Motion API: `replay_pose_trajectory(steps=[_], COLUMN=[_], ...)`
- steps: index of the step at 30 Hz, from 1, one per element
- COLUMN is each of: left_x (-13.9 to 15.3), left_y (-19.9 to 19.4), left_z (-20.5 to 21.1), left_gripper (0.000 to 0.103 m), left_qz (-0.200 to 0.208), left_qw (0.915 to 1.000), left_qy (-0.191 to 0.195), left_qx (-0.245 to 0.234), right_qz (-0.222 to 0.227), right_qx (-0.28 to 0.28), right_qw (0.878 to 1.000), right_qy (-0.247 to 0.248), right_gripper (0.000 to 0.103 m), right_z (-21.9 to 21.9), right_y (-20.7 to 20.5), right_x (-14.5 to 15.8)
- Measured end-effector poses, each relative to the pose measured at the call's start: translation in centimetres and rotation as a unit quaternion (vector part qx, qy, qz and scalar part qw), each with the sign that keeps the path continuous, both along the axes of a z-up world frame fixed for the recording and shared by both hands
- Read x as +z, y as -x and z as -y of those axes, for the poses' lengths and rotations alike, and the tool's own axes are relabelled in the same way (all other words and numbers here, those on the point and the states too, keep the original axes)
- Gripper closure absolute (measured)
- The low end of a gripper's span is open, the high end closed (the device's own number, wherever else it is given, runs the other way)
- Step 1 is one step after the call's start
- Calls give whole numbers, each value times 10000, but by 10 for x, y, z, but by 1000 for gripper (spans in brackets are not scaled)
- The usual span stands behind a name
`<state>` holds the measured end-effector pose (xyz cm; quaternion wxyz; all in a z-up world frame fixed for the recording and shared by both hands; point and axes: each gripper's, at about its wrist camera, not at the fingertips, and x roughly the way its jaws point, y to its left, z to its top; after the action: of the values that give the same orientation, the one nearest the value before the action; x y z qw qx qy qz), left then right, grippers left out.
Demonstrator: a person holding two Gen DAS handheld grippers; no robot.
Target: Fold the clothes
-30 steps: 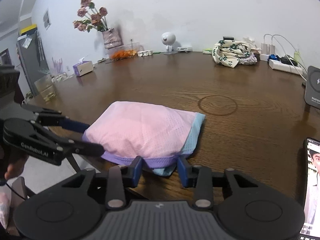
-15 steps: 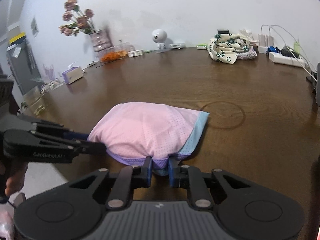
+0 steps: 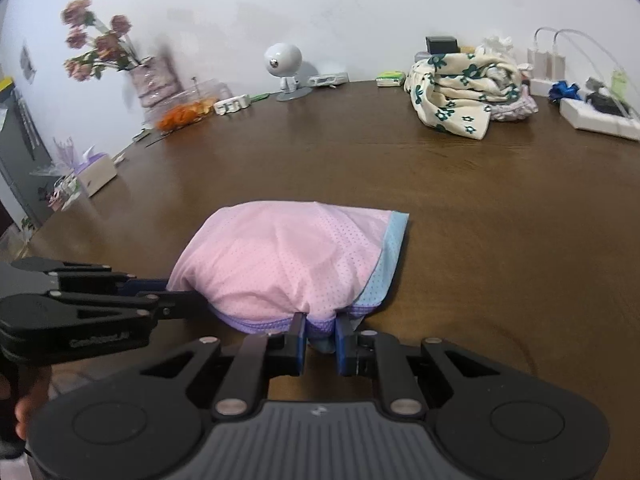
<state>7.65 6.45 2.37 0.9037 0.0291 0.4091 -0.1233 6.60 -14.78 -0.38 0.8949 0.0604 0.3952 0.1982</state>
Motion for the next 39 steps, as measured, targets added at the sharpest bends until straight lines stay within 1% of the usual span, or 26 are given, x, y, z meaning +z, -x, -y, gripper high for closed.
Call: replay_pose_trajectory(steps=[2, 6, 9, 14, 21, 23, 26, 29, 31, 32, 33, 34, 35, 37, 39], left_x=[-1, 1, -2, -8, -9, -10, -13, -15, -14, -14, -12, -9, -4, 10, 26], left_y=[-23, -65, -103, -165, -241, -257, -277, -291, -291, -288, -284, -279, -272, -258, -247], left_z=[-6, -20, -30, -39, -71, -77, -78, -78, -80, -82, -84, -86, -86, -85, -76], left_gripper=[84, 84, 84, 84, 82, 82, 82, 82, 77, 68, 62, 61, 61, 60, 54], left_qz=[-18, 101, 67, 112, 239, 222, 224, 278, 377, 415, 442, 515, 616, 799, 900], left_qw=[10000, 9995, 9989, 9978, 9941, 9936, 9933, 9926, 9904, 9891, 9881, 9875, 9866, 9838, 9829], left_qy=[27, 35, 80, -176, -236, -204, -202, -260, -268, -264, -247, -211, -153, 48, 547], left_qx=[42, 299, 461, 626, 1028, 1085, 1120, 1156, 1299, 1388, 1450, 1473, 1503, 1604, 1513], right_qz=[-14, -54, -30, -39, 115, 226, 336, 363, 394, 391, 431, 536, 701, 1061, 1457], right_qx=[-32, -31, -111, -212, 13, -23, -128, -123, -23, 67, 113, 131, 110, 39, -341], right_qw=[10000, 10000, 9999, 9995, 9999, 9997, 9992, 9991, 9991, 9991, 9990, 9985, 9975, 9942, 9887], right_qy=[32, -20, -51, -249, -50, 99, 189, 194, 151, 128, 84, 21, -36, -144, -65], right_gripper=[89, 90, 90, 90, 90, 90, 90, 90, 88, 88, 87, 87, 84, 66, 60], right_z=[-8, -24, -38, -57, -102, -112, -117, -119, -115, -112, -106, -97, -84, -56, -18], right_y=[-26, -75, -109, -170, -247, -262, -282, -298, -300, -299, -294, -284, -273, -249, -231], right_x=[1, 2, 0, -3, -5, -6, -7, -8, -9, -10, -7, -2, 7, 28, 53])
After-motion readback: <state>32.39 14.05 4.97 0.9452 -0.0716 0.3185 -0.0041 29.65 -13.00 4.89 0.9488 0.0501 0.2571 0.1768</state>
